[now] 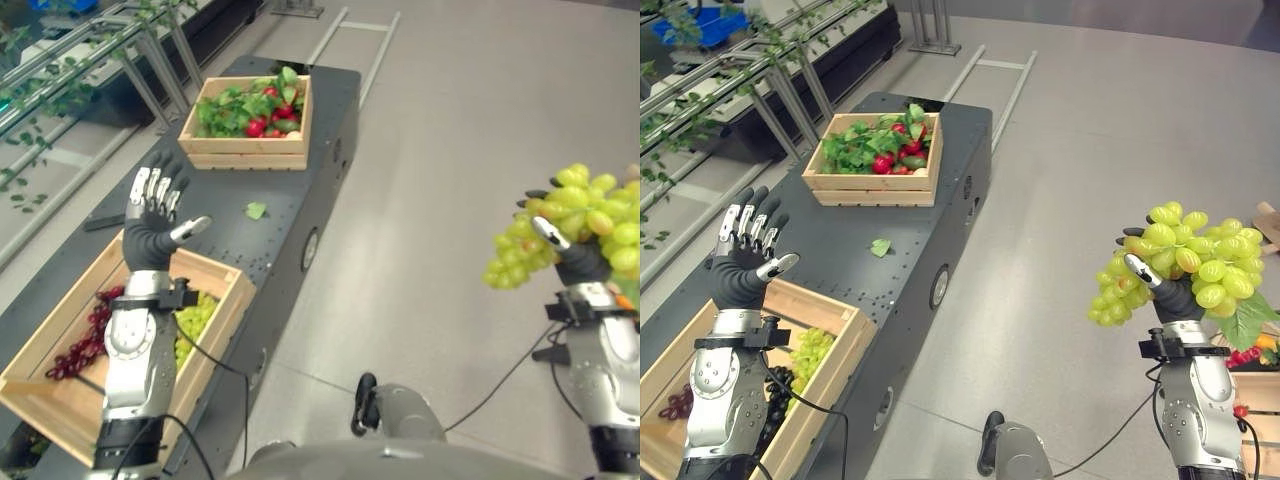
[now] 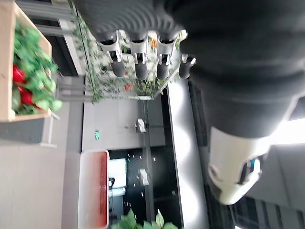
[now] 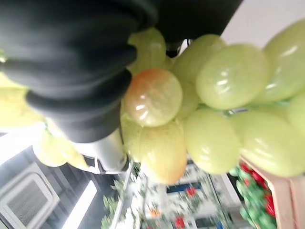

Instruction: Pick up the fruits from the basket on one side to the basket on the other side

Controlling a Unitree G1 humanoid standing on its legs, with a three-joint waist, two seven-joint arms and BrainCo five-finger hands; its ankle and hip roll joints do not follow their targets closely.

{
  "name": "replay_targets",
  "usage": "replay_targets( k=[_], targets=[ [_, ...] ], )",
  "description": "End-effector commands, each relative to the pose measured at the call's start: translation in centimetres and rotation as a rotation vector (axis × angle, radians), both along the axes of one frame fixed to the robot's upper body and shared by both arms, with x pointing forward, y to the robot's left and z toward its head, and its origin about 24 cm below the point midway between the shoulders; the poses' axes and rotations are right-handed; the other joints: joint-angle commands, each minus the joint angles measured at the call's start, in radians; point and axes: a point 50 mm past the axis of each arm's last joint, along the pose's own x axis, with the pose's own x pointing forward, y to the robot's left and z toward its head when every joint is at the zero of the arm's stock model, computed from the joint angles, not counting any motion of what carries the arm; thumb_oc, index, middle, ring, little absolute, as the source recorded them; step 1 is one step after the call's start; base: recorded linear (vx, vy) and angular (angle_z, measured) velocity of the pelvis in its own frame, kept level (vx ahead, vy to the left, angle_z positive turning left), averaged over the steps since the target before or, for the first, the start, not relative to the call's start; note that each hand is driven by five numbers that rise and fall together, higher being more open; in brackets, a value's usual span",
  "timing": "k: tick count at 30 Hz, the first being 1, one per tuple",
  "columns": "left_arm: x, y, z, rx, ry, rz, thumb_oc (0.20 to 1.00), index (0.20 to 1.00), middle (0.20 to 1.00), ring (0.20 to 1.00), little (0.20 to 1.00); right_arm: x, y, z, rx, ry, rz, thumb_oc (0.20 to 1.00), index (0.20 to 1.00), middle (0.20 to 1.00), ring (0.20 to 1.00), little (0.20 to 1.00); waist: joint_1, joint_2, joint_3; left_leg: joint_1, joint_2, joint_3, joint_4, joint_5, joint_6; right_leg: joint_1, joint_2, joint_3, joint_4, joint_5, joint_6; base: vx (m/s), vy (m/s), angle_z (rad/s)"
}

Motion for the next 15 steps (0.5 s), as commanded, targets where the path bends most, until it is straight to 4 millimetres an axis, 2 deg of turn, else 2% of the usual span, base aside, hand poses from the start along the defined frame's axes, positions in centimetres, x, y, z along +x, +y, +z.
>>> replay_targets(
  k=[1,2,4,6,7,8,9,10,11,12,13,14,15],
  targets=[
    [-0.5,0.0,1.2,0.023,-0.085,-0.002,1.000,1.000,1.000,1.000,1.000,-0.2,-0.2,4.4,-0.058,-0.238,-0.017,0.200,0.200,0.200,0.200,0.200,-0.001,-0.071,-0.021,-0.091,0.034,0.019,0.229,0.085,0.029,0.184,0.012,0.093,-0.140,0.014,0.101,0.07,-0.300,-0.61],
    [-0.4,-0.1,1.1,0.027,-0.083,0.000,1.000,1.000,1.000,1.000,1.000,-0.2,-0.1,4.4,-0.046,-0.246,-0.012,0.200,0.200,0.200,0.200,0.200,0.007,-0.081,-0.011,-0.110,0.056,-0.011,0.299,0.128,0.017,0.198,0.034,0.131,-0.148,0.013,0.082,0.04,-0.242,-0.79],
    [-0.6,0.0,1.3,0.030,-0.092,0.011,1.000,1.000,1.000,1.000,1.000,-0.2,0.0,4.6,-0.059,-0.250,-0.013,0.200,0.200,0.200,0.200,0.200,0.030,-0.092,0.004,-0.159,0.030,-0.117,0.391,0.142,0.017,0.216,0.072,0.212,-0.162,0.015,0.057,0.04,-0.116,-1.20],
    [-0.8,0.1,1.2,0.036,-0.090,0.031,1.000,1.000,1.000,1.000,1.000,0.0,0.1,4.4,-0.043,-0.244,-0.011,0.200,0.200,0.200,0.200,0.200,0.057,-0.091,0.004,-0.227,-0.076,-0.237,0.322,0.094,0.051,0.231,0.087,0.286,-0.181,0.023,0.065,0.07,0.068,-1.32],
    [-1.0,0.4,1.1,0.035,-0.085,0.058,1.000,1.000,1.000,1.000,1.000,0.1,0.4,4.4,-0.049,-0.242,-0.002,0.200,0.200,0.200,0.200,0.200,0.066,-0.094,0.004,-0.271,-0.086,-0.309,0.211,0.074,0.080,0.241,0.083,0.336,-0.182,0.027,0.085,0.08,0.093,-1.25],
    [-1.0,0.4,1.1,0.035,-0.086,0.058,1.000,1.000,1.000,1.000,1.000,0.1,0.4,4.4,-0.049,-0.243,-0.001,0.200,0.200,0.200,0.200,0.200,0.067,-0.096,0.002,-0.271,-0.089,-0.306,0.202,0.083,0.081,0.237,0.081,0.339,-0.184,0.033,0.085,0.07,0.116,-1.77],
    [-1.0,0.5,1.0,0.039,-0.085,0.062,1.000,1.000,1.000,1.000,1.000,0.1,0.5,4.4,-0.067,-0.241,-0.004,0.200,0.200,0.200,0.200,0.200,0.074,-0.094,0.002,-0.286,-0.094,-0.352,0.143,0.096,0.086,0.236,0.086,0.371,-0.182,0.032,0.090,0.08,0.108,-1.73],
    [-1.1,0.4,1.0,0.051,-0.086,0.061,1.000,1.000,1.000,1.000,1.000,0.3,0.7,4.2,-0.087,-0.224,0.000,0.200,0.200,0.200,0.200,0.200,0.104,-0.088,0.007,-0.317,-0.153,-0.485,0.091,0.121,0.084,0.245,0.104,0.427,-0.182,0.032,0.094,0.10,0.116,-1.44],
    [-1.1,0.4,1.0,0.059,-0.085,0.065,1.000,1.000,1.000,1.000,1.000,0.5,0.8,4.1,-0.097,-0.219,0.009,0.200,0.200,0.200,0.200,0.200,0.121,-0.081,0.012,-0.330,-0.202,-0.583,0.049,0.156,0.076,0.246,0.117,0.469,-0.188,0.047,0.094,0.15,0.093,-0.91],
    [-1.3,0.5,1.1,0.072,-0.091,0.080,1.000,1.000,1.000,1.000,1.000,0.9,1.0,3.9,-0.101,-0.211,0.010,0.200,0.200,0.200,0.200,0.200,0.137,-0.079,0.009,-0.322,-0.242,-0.695,0.019,0.164,0.069,0.255,0.133,0.526,-0.190,0.039,0.101,0.11,0.095,-1.55],
    [-1.4,0.8,0.9,0.068,-0.090,0.097,1.000,1.000,1.000,1.000,1.000,0.9,1.1,3.5,-0.112,-0.194,0.011,0.200,0.200,0.200,0.200,0.200,0.127,-0.069,0.001,-0.311,-0.256,-0.737,-0.020,0.184,0.054,0.250,0.142,0.579,-0.192,0.041,0.109,0.10,0.090,-2.06],
    [-1.4,0.9,0.9,0.068,-0.090,0.097,1.000,1.000,1.000,1.000,1.000,0.8,1.1,3.5,-0.113,-0.193,0.011,0.200,0.200,0.200,0.200,0.200,0.130,-0.069,0.001,-0.309,-0.255,-0.733,-0.022,0.184,0.055,0.250,0.142,0.583,-0.191,0.041,0.109,0.08,0.123,-2.35],
    [-1.6,1.2,0.9,0.060,-0.096,0.107,1.000,1.000,1.000,1.000,1.000,0.8,1.2,3.6,-0.112,-0.194,0.017,0.200,0.200,0.200,0.200,0.200,0.119,-0.063,-0.008,-0.274,-0.252,-0.724,-0.050,0.156,0.069,0.246,0.148,0.608,-0.181,0.026,0.114,0.08,0.127,-1.50]
  ],
)
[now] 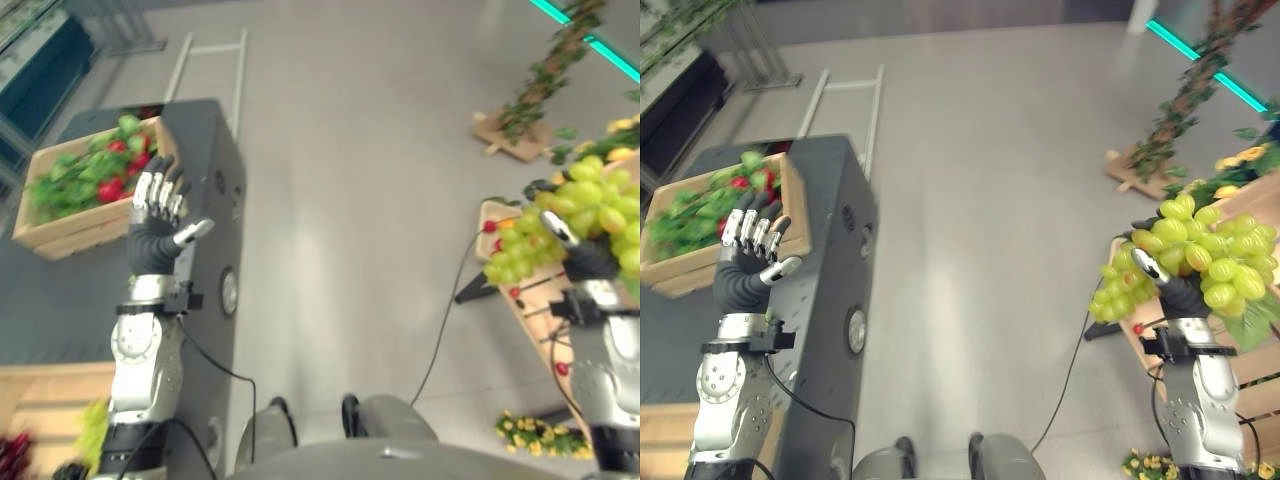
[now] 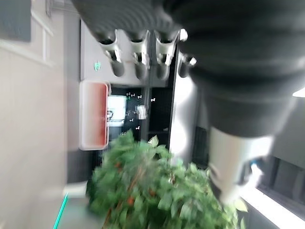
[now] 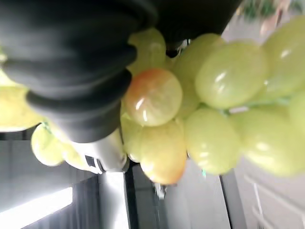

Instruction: Pick up the fruits from the basket on one side to the basket on the other side

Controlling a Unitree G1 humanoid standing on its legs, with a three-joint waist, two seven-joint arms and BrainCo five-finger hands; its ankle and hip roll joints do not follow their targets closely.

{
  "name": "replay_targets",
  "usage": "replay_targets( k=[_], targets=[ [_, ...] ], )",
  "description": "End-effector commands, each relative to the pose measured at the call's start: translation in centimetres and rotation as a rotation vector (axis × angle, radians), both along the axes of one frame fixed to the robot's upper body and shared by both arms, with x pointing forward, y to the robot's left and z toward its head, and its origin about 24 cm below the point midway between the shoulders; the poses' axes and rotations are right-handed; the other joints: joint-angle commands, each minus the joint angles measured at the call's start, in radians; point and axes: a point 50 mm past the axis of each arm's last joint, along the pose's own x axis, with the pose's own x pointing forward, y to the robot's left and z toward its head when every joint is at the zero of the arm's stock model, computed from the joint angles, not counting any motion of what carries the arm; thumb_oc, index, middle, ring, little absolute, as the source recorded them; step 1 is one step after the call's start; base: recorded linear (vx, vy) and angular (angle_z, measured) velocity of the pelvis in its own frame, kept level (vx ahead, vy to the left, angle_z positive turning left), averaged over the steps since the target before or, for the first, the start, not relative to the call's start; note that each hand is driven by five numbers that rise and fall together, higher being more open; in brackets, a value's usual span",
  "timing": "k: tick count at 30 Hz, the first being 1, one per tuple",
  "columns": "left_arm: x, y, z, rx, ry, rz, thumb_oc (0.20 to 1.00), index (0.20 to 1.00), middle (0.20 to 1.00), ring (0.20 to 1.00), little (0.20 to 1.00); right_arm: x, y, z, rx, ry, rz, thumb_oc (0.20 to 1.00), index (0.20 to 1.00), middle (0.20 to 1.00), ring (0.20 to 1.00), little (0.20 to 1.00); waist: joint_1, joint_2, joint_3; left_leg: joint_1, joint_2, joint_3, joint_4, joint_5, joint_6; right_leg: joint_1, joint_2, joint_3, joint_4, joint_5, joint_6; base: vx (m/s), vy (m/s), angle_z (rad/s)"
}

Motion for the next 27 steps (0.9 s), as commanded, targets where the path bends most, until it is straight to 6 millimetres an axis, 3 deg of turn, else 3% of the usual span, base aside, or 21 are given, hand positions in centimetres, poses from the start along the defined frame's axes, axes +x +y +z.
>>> replay_targets(
  k=[1,7,15,20,21,22,23,24,25,27],
  targets=[
    [-0.6,0.9,3.2,0.081,-0.175,0.028,1.000,1.000,1.000,1.000,1.000,0.5,0.7,3.5,-0.058,-0.192,0.035,0.200,0.200,0.200,0.200,0.200,-0.031,-0.005,-0.041,0.070,-0.003,0.078,-0.019,0.072,-0.002,0.093,-0.005,0.014,-0.111,0.023,0.156,0.13,0.198,-1.18],
    [-0.8,1.8,3.9,0.106,-0.208,0.079,1.000,1.000,1.000,1.000,1.000,0.3,0.9,2.9,-0.081,-0.160,0.035,0.200,0.200,0.200,0.200,0.200,-0.054,0.005,-0.078,0.138,-0.008,0.180,-0.067,0.038,0.043,0.059,-0.035,0.083,-0.078,0.023,0.203,0.07,0.171,-1.06],
    [-1.1,2.7,4.9,0.118,-0.252,0.141,1.000,1.000,1.000,1.000,1.000,0.0,0.7,3.0,-0.079,-0.169,0.012,0.200,0.200,0.200,0.200,0.200,-0.078,0.029,-0.098,0.166,-0.008,0.311,-0.066,-0.013,0.063,0.021,-0.072,0.149,-0.107,0.061,0.266,0.00,0.131,-0.58],
    [-0.8,2.4,5.5,0.113,-0.280,0.134,1.000,1.000,1.000,1.000,1.000,-0.2,0.3,3.7,-0.091,-0.203,-0.020,0.200,0.200,0.200,0.200,0.200,-0.130,0.053,-0.082,0.187,-0.009,0.422,-0.083,-0.035,0.077,-0.041,-0.093,0.191,-0.113,0.112,0.317,-0.09,0.123,-0.80],
    [-0.7,2.4,5.7,0.116,-0.290,0.135,1.000,1.000,1.000,1.000,1.000,0.1,0.6,3.7,-0.085,-0.212,-0.028,0.200,0.200,0.200,0.200,0.200,-0.114,0.051,-0.066,0.190,0.003,0.464,-0.082,-0.033,0.069,-0.080,-0.118,0.127,-0.131,0.154,0.317,-0.14,0.010,-0.84],
    [-0.7,2.4,5.7,0.116,-0.290,0.136,1.000,1.000,1.000,1.000,1.000,0.2,0.6,3.7,-0.085,-0.213,-0.028,0.200,0.200,0.200,0.200,0.200,-0.112,0.051,-0.067,0.188,0.004,0.466,-0.083,-0.032,0.069,-0.081,-0.117,0.129,-0.133,0.157,0.317,-0.18,-0.043,-1.17],
    [-1.0,2.4,6.1,0.134,-0.301,0.141,1.000,1.000,1.000,1.000,1.000,0.4,0.9,3.8,-0.080,-0.220,-0.023,0.200,0.200,0.200,0.200,0.200,-0.064,0.065,-0.045,0.209,0.040,0.522,-0.091,-0.038,0.058,-0.111,-0.211,-0.165,-0.124,0.142,0.290,-0.15,-0.062,-2.26],
    [-1.1,2.5,6.1,0.135,-0.297,0.148,1.000,1.000,1.000,1.000,1.000,0.5,1.0,3.5,-0.085,-0.205,-0.025,0.200,0.200,0.200,0.200,0.200,-0.067,0.066,-0.039,0.211,0.050,0.538,-0.097,-0.027,0.055,-0.121,-0.246,-0.273,-0.093,0.139,0.275,-0.15,-0.061,-2.16],
    [-1.1,2.5,6.1,0.136,-0.297,0.149,1.000,1.000,1.000,1.000,1.000,0.5,1.0,3.5,-0.085,-0.205,-0.025,0.200,0.200,0.200,0.200,0.200,-0.069,0.066,-0.040,0.210,0.049,0.537,-0.098,-0.026,0.055,-0.122,-0.247,-0.274,-0.093,0.139,0.275,-0.11,-0.052,-1.94],
    [-1.2,2.7,6.3,0.145,-0.306,0.156,1.000,1.000,1.000,1.000,1.000,0.9,1.4,3.0,-0.084,-0.174,-0.004,0.200,0.200,0.200,0.200,0.200,-0.049,0.066,-0.042,0.225,0.065,0.602,-0.100,-0.036,0.060,-0.099,-0.313,-0.449,0.000,0.105,0.261,-0.04,-0.053,-0.75]
  ],
)
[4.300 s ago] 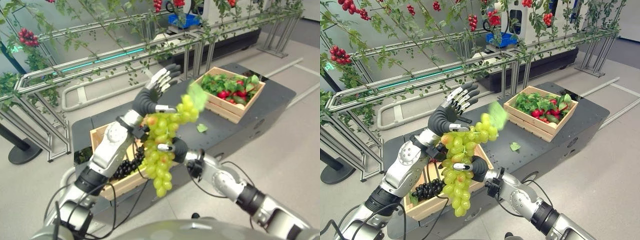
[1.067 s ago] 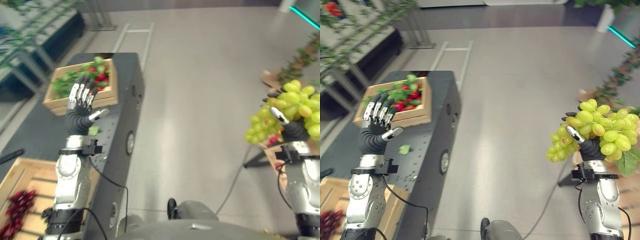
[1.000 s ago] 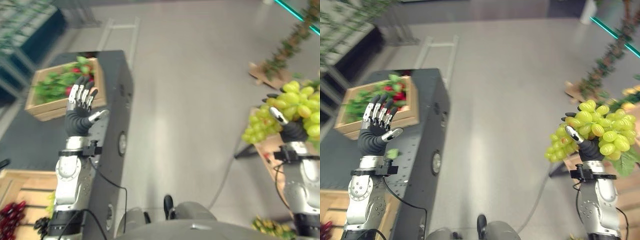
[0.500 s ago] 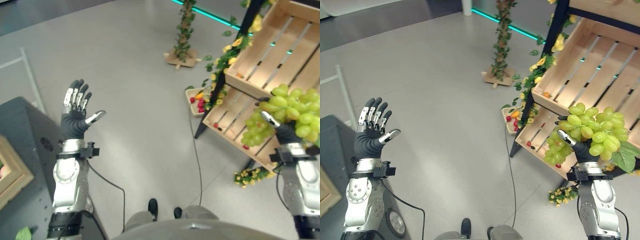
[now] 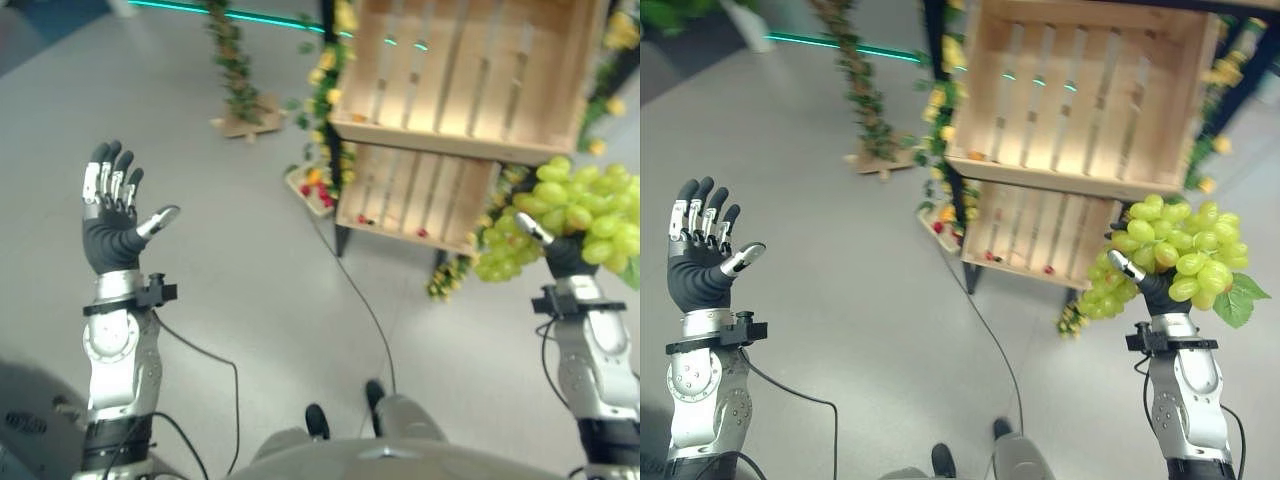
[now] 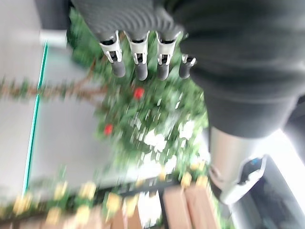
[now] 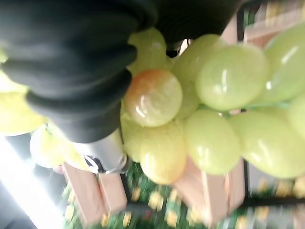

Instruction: Pick up the fruits from the basket on one side to the basket on the other side

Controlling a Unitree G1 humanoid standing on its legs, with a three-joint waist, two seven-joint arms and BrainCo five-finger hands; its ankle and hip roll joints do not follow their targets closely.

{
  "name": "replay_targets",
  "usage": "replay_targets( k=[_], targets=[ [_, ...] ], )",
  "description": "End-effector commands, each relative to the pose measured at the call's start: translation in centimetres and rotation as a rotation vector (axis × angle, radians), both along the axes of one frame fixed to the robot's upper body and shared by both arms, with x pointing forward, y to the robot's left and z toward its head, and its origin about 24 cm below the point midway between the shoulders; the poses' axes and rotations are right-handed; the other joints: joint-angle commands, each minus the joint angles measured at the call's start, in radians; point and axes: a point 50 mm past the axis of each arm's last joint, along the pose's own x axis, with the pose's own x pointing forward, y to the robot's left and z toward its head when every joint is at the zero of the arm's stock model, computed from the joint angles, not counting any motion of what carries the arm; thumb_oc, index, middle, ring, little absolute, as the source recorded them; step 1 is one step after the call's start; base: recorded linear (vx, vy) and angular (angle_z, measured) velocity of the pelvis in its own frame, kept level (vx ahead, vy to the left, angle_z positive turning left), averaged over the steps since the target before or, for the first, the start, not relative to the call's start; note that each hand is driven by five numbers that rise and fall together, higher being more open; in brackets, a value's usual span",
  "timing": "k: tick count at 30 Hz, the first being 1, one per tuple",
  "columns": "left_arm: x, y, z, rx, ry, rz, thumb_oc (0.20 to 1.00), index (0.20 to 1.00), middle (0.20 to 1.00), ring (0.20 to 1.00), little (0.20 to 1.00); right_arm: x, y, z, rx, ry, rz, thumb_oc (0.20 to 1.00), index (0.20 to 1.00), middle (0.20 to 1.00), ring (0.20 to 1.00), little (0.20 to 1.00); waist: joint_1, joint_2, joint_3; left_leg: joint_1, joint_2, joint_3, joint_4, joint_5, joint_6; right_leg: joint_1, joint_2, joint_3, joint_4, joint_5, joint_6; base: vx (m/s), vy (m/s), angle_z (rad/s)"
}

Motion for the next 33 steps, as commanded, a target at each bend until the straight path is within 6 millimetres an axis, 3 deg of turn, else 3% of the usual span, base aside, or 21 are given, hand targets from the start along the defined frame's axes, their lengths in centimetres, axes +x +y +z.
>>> replay_targets(
  k=[1,2,4,5,7,15,18,19,20,21,22,23,25,27,28,29,30,33],
  targets=[
    [-1.0,0.3,3.3,0.109,-0.155,0.032,1.000,1.000,1.000,1.000,1.000,0.7,0.6,3.4,-0.055,-0.173,0.028,0.200,0.200,0.200,0.200,0.200,0.021,-0.002,-0.010,0.028,0.023,0.070,0.055,-0.075,-0.015,-0.007,-0.006,-0.054,0.097,0.003,0.014,0.04,-0.095,-0.68],
    [-0.9,0.2,3.4,0.115,-0.160,0.030,1.000,1.000,1.000,1.000,1.000,1.1,0.9,3.6,-0.077,-0.174,0.033,0.200,0.200,0.200,0.200,0.200,0.032,-0.017,-0.026,0.034,0.017,0.103,0.059,-0.087,-0.012,0.027,-0.020,-0.079,0.068,0.005,0.021,0.06,-0.137,-0.54],
    [-0.9,0.2,3.4,0.115,-0.159,0.028,1.000,1.000,1.000,1.000,1.000,1.1,0.8,3.4,-0.064,-0.164,0.037,0.200,0.200,0.200,0.200,0.200,0.033,-0.024,-0.031,0.042,0.015,0.114,0.055,-0.087,-0.017,0.046,-0.001,-0.066,0.014,0.017,0.021,0.08,-0.172,-0.42],
    [-0.9,0.4,2.9,0.099,-0.138,0.036,1.000,1.000,1.000,1.000,1.000,0.8,0.5,3.2,-0.064,-0.155,0.017,0.200,0.200,0.200,0.200,0.200,0.028,-0.027,-0.042,0.051,0.023,0.116,0.050,-0.085,-0.023,0.052,0.028,-0.026,-0.019,0.021,0.018,0.13,-0.203,-0.39],
    [-0.4,0.1,2.7,0.067,-0.140,0.025,1.000,1.000,1.000,1.000,1.000,0.7,0.4,3.3,-0.067,-0.159,0.007,0.200,0.200,0.200,0.200,0.200,0.018,-0.026,-0.047,0.056,0.033,0.113,0.046,-0.072,-0.032,0.059,0.053,-0.011,-0.037,0.022,0.008,0.10,-0.205,-0.28],
    [0.1,-0.6,2.6,0.079,-0.124,-0.002,1.000,1.000,1.000,1.000,1.000,0.6,-0.1,3.8,-0.089,-0.170,-0.023,0.200,0.200,0.200,0.200,0.200,-0.014,-0.038,-0.053,0.072,0.098,0.100,0.069,-0.061,-0.069,0.068,0.113,0.011,-0.019,-0.011,-0.028,0.08,-0.191,0.09],
    [0.3,-0.6,2.5,0.066,-0.117,-0.007,1.000,1.000,1.000,1.000,1.000,0.7,0.0,4.0,-0.096,-0.176,-0.014,0.200,0.200,0.200,0.200,0.200,-0.018,-0.046,-0.049,0.062,0.122,0.094,0.132,-0.076,-0.077,0.076,0.125,0.018,-0.005,-0.029,-0.042,0.08,-0.205,0.06],
    [0.4,-0.7,2.2,0.061,-0.102,-0.014,1.000,1.000,1.000,1.000,1.000,0.7,0.1,4.1,-0.095,-0.181,-0.008,0.200,0.200,0.200,0.200,0.200,-0.013,-0.062,-0.040,0.020,0.158,0.077,0.258,-0.050,-0.096,0.107,0.147,0.030,-0.019,-0.040,-0.066,0.04,-0.187,-0.02],
    [0.4,-0.7,2.2,0.061,-0.102,-0.014,1.000,1.000,1.000,1.000,1.000,0.7,0.1,4.1,-0.095,-0.181,-0.008,0.200,0.200,0.200,0.200,0.200,-0.013,-0.062,-0.041,0.017,0.159,0.077,0.259,-0.049,-0.097,0.106,0.148,0.029,-0.021,-0.038,-0.067,0.14,-0.332,-0.05],
    [0.3,-0.7,1.8,0.055,-0.083,-0.022,1.000,1.000,1.000,1.000,1.000,0.7,0.2,4.2,-0.093,-0.187,-0.007,0.200,0.200,0.200,0.200,0.200,0.006,-0.072,-0.028,-0.025,0.190,0.040,0.392,0.016,-0.122,0.152,0.173,0.044,-0.042,-0.054,-0.092,0.07,-0.163,-0.13],
    [0.4,-0.7,1.8,0.056,-0.084,-0.022,1.000,1.000,1.000,1.000,1.000,0.7,0.2,4.2,-0.093,-0.188,-0.007,0.200,0.200,0.200,0.200,0.200,0.006,-0.073,-0.028,-0.031,0.192,0.039,0.395,0.022,-0.123,0.150,0.174,0.044,-0.047,-0.047,-0.095,0.12,-0.267,-0.11],
    [0.5,-0.8,1.4,0.045,-0.067,-0.027,1.000,1.000,1.000,1.000,1.000,0.8,0.3,4.3,-0.092,-0.197,-0.007,0.200,0.200,0.200,0.200,0.200,0.031,-0.089,-0.009,-0.082,0.186,-0.005,0.483,0.071,-0.136,0.177,0.176,0.053,-0.064,-0.045,-0.114,0.05,-0.136,-0.18],
    [0.5,-1.0,1.2,0.038,-0.057,-0.028,1.000,1.000,1.000,1.000,1.000,1.1,0.3,4.4,-0.105,-0.194,-0.025,0.200,0.200,0.200,0.200,0.200,0.043,-0.090,0.000,-0.125,0.148,-0.057,0.478,0.033,-0.124,0.195,0.179,0.057,-0.074,-0.058,-0.119,0.12,-0.062,-0.18],
    [0.6,-1.0,1.0,0.024,-0.052,-0.022,1.000,1.000,1.000,1.000,1.000,1.3,0.5,4.4,-0.124,-0.190,-0.037,0.200,0.200,0.200,0.200,0.200,0.056,-0.087,0.000,-0.171,0.095,-0.098,0.381,0.000,-0.100,0.203,0.178,0.065,-0.085,-0.054,-0.109,0.13,0.046,0.00],
    [0.5,-0.9,0.9,0.027,-0.046,-0.015,1.000,1.000,1.000,1.000,1.000,1.3,0.4,4.5,-0.139,-0.192,-0.046,0.200,0.200,0.200,0.200,0.200,0.058,-0.084,-0.006,-0.174,0.080,-0.106,0.297,0.004,-0.088,0.204,0.178,0.063,-0.090,-0.056,-0.100,0.14,0.085,0.08],
    [0.5,-0.9,0.9,0.030,-0.047,-0.011,1.000,1.000,1.000,1.000,1.000,1.3,0.3,4.6,-0.138,-0.201,-0.054,0.200,0.200,0.200,0.200,0.200,0.061,-0.074,-0.008,-0.188,0.078,-0.104,0.208,0.041,-0.087,0.209,0.185,0.063,-0.095,-0.060,-0.094,0.15,0.090,0.00],
    [0.6,-1.1,0.9,0.037,-0.049,-0.011,1.000,1.000,1.000,1.000,1.000,1.4,0.4,4.5,-0.139,-0.201,-0.054,0.200,0.200,0.200,0.200,0.200,0.073,-0.077,-0.004,-0.208,0.069,-0.127,0.204,0.058,-0.089,0.215,0.187,0.068,-0.090,-0.063,-0.093,0.12,0.087,-0.05],
    [0.5,-1.1,0.7,0.040,-0.040,-0.021,1.000,1.000,1.000,1.000,1.000,1.9,1.0,4.4,-0.134,-0.196,-0.038,0.200,0.200,0.200,0.200,0.200,0.067,-0.069,-0.024,-0.137,0.047,-0.134,0.117,0.039,-0.071,0.206,0.183,0.071,-0.066,-0.079,-0.081,0.11,0.103,-0.32]
  ],
)
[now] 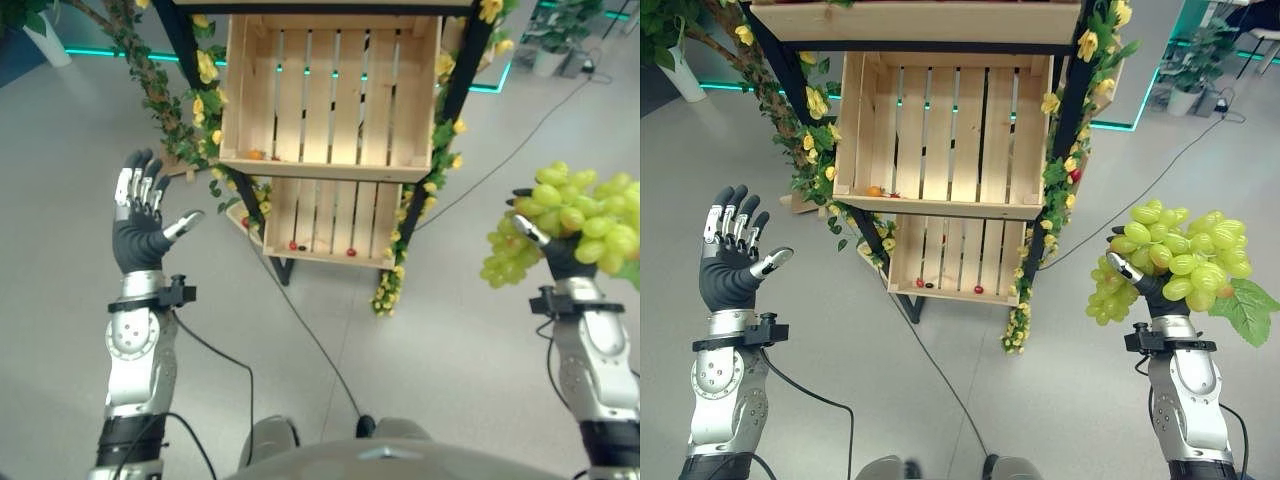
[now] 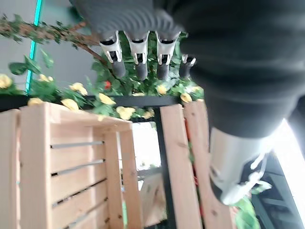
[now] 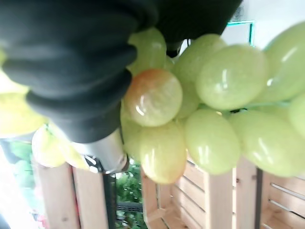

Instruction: Pick up the fruits from the basket on one side to the basket on the other side

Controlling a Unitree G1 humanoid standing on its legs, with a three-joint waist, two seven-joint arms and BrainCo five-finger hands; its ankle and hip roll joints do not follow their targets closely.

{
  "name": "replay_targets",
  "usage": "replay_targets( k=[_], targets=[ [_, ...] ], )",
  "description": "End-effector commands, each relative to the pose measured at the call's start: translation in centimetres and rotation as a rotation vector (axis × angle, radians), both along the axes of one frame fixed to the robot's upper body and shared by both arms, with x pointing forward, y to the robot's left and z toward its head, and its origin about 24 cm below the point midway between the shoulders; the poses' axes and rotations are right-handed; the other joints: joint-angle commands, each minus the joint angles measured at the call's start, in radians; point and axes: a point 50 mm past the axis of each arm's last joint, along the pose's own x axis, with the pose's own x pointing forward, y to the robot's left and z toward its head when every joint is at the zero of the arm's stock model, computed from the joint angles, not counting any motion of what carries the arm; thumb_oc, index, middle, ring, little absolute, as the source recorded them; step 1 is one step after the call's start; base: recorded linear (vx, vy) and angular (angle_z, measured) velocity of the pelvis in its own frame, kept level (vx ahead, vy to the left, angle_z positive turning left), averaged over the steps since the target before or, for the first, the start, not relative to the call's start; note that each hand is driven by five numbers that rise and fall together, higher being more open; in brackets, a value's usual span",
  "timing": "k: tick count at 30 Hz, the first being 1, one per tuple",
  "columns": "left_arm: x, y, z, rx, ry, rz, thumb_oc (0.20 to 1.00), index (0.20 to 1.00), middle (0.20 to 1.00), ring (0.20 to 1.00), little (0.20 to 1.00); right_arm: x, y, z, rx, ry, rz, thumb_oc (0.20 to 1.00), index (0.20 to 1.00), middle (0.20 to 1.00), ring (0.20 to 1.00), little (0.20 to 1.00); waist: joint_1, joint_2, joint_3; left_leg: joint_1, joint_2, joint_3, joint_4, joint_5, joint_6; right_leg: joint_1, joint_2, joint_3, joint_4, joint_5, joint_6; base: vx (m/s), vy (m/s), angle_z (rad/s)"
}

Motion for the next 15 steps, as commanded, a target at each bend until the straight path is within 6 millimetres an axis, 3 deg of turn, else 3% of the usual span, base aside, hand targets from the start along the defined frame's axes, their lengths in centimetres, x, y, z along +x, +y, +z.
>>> replay_targets(
  k=[1,10,13,15],
  targets=[
    [-0.1,0.1,2.1,0.059,-0.100,-0.001,1.000,1.000,1.000,1.000,1.000,1.0,0.5,4.2,-0.054,-0.220,0.012,0.200,0.200,0.200,0.200,0.200,-0.015,-0.018,-0.016,0.056,-0.017,0.002,-0.014,-0.029,-0.018,0.071,-0.011,0.016,-0.056,0.019,0.111,0.17,0.167,-0.34],
    [-0.4,0.1,2.2,0.070,-0.100,-0.009,1.000,1.000,1.000,1.000,1.000,1.2,1.1,3.1,-0.055,-0.179,0.011,0.200,0.200,0.200,0.200,0.200,-0.012,-0.025,-0.042,0.131,-0.047,0.036,-0.057,-0.069,0.021,0.054,-0.048,0.018,0.001,0.009,0.144,0.09,0.109,-0.05],
    [-0.4,-0.2,2.3,0.096,-0.095,-0.022,1.000,1.000,1.000,1.000,1.000,1.3,1.3,2.6,-0.057,-0.157,0.016,0.200,0.200,0.200,0.200,0.200,-0.011,-0.025,-0.043,0.147,-0.061,0.040,-0.049,-0.096,0.040,0.042,-0.070,0.017,0.061,0.008,0.167,0.06,0.156,0.02],
    [-0.3,-0.4,2.2,0.097,-0.088,-0.037,1.000,1.000,1.000,1.000,1.000,1.3,1.6,2.3,-0.063,-0.141,0.026,0.200,0.200,0.200,0.200,0.200,-0.013,-0.022,-0.040,0.162,-0.071,0.042,-0.054,-0.104,0.048,0.021,-0.086,0.016,0.119,0.042,0.190,0.03,0.120,0.00]
  ],
)
